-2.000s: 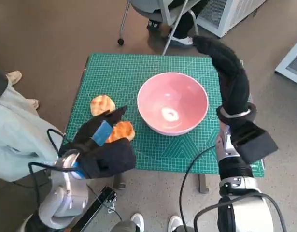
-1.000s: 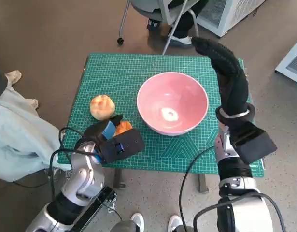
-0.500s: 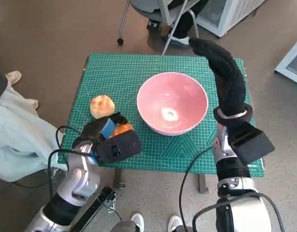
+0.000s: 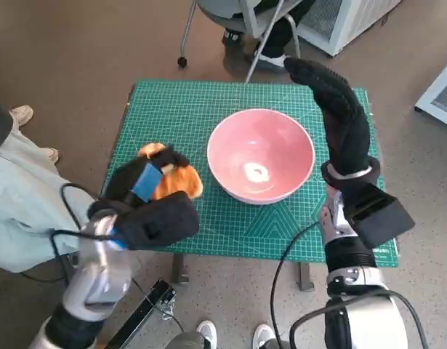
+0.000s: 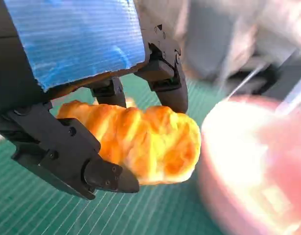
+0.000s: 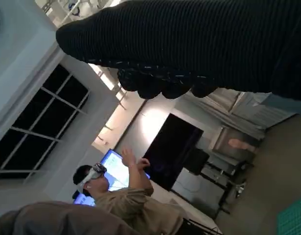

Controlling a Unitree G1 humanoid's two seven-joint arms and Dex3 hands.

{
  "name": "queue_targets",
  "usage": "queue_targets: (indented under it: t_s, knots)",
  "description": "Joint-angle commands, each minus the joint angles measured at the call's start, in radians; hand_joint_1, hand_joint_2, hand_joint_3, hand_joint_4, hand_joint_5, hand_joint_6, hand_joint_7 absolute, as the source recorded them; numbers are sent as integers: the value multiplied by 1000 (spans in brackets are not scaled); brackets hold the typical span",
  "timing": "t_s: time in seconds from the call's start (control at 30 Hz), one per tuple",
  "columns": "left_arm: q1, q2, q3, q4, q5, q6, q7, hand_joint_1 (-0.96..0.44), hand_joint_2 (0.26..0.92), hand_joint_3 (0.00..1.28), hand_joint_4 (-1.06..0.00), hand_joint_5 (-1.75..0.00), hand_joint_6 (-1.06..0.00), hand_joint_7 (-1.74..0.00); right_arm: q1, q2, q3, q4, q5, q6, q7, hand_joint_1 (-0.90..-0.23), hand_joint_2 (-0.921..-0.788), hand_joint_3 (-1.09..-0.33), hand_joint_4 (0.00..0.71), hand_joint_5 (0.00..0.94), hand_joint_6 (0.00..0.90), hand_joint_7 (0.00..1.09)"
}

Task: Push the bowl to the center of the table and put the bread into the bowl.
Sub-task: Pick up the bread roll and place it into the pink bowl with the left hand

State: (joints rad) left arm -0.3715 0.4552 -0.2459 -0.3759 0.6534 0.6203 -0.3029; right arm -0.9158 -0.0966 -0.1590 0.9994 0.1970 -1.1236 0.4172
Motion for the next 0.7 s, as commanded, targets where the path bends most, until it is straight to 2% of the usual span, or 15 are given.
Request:
queue_targets:
  t_s: [0.03, 0.37, 0.53, 0.7]
  knots:
    - [-8, -16, 35, -52, -3, -80, 52, 2, 835, 174, -757, -1090, -671, -1148, 18, 5, -6, 20, 15, 11, 14, -571, -921, -743, 297, 1, -1, 826]
    - [-150, -60, 28, 8, 22, -222, 141, 2, 828, 151, -819, -1053, -698, -1083, 21, 5, -14, 16, 21, 19, 14, -584, -921, -738, 297, 1, -1, 825]
    - [-247, -101, -27, 120, 51, -301, 194, 2, 825, 149, -831, -1042, -701, -1078, 24, 2, -19, 11, 18, 17, 9, -597, -921, -734, 299, 2, -1, 827]
    - [-326, -133, -74, 279, 58, -405, 243, 2, 866, 66, -865, -961, -686, -1117, 24, -3, -24, 8, 9, 13, -5, -597, -921, -731, 315, 10, 7, 836]
